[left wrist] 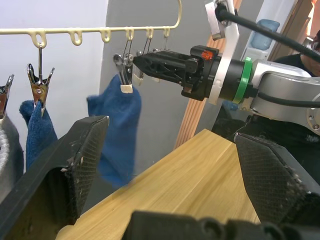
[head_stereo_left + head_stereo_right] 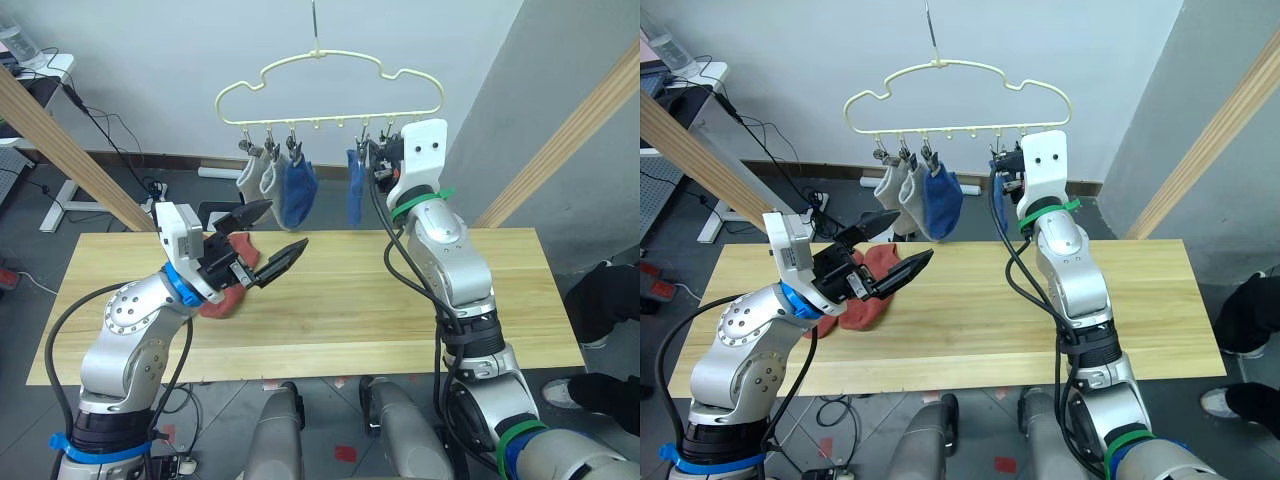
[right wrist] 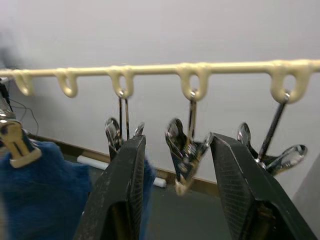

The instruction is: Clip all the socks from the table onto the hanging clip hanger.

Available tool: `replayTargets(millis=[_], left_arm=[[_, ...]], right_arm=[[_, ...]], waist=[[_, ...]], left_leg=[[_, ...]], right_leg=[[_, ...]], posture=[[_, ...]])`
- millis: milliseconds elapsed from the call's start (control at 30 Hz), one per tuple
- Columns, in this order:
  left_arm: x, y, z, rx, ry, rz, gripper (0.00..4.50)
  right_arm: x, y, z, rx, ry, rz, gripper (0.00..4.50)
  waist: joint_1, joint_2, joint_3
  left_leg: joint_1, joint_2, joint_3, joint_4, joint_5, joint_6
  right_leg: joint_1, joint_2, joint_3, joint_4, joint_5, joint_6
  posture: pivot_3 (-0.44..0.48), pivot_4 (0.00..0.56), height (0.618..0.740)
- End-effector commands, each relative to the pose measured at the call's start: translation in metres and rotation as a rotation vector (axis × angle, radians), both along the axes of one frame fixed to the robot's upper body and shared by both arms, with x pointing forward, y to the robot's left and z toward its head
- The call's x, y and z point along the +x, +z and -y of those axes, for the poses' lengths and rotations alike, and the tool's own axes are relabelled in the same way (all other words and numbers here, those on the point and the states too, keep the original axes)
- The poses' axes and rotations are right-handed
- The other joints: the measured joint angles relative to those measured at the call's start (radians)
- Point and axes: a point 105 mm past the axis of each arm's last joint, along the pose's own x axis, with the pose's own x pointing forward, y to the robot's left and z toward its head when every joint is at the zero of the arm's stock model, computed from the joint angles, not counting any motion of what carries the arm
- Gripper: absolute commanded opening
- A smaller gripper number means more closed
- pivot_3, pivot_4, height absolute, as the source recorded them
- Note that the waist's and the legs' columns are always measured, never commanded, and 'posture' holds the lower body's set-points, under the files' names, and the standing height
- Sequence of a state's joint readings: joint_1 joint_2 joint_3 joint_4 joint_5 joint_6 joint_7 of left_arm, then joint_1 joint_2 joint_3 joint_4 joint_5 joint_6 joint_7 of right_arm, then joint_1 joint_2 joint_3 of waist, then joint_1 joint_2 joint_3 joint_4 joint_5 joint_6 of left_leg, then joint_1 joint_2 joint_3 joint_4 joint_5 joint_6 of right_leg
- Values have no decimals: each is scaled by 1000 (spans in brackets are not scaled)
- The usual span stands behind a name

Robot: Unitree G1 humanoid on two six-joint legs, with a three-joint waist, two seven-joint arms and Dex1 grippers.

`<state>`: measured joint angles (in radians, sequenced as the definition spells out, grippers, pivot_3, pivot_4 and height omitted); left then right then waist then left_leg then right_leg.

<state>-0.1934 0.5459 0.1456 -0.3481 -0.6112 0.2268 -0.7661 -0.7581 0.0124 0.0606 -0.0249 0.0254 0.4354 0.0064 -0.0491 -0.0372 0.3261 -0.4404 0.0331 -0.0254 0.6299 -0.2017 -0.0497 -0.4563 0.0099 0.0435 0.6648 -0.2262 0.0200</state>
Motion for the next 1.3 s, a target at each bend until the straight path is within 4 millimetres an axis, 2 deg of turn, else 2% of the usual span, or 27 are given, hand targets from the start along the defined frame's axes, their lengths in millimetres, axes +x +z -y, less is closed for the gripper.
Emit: replayTargets(millis=[33,1300], left_arm=[[-8,10,5,6,-14,59,4500],[-10,7,11,8,-18,49,4500]], right_arm=[[-6,17,-4,19,28,61,2067],[-1,15,-9,79,68,19,2067]], waist=[[1,0,0],[5,0,0]], left_leg=[[0,0,0,0,0,0],[0,0,0,0,0,0]], right_leg=[[0,0,0,0,0,0],[0,0,0,0,3,-4]], posture=[[9,323,740],[14,335,740]])
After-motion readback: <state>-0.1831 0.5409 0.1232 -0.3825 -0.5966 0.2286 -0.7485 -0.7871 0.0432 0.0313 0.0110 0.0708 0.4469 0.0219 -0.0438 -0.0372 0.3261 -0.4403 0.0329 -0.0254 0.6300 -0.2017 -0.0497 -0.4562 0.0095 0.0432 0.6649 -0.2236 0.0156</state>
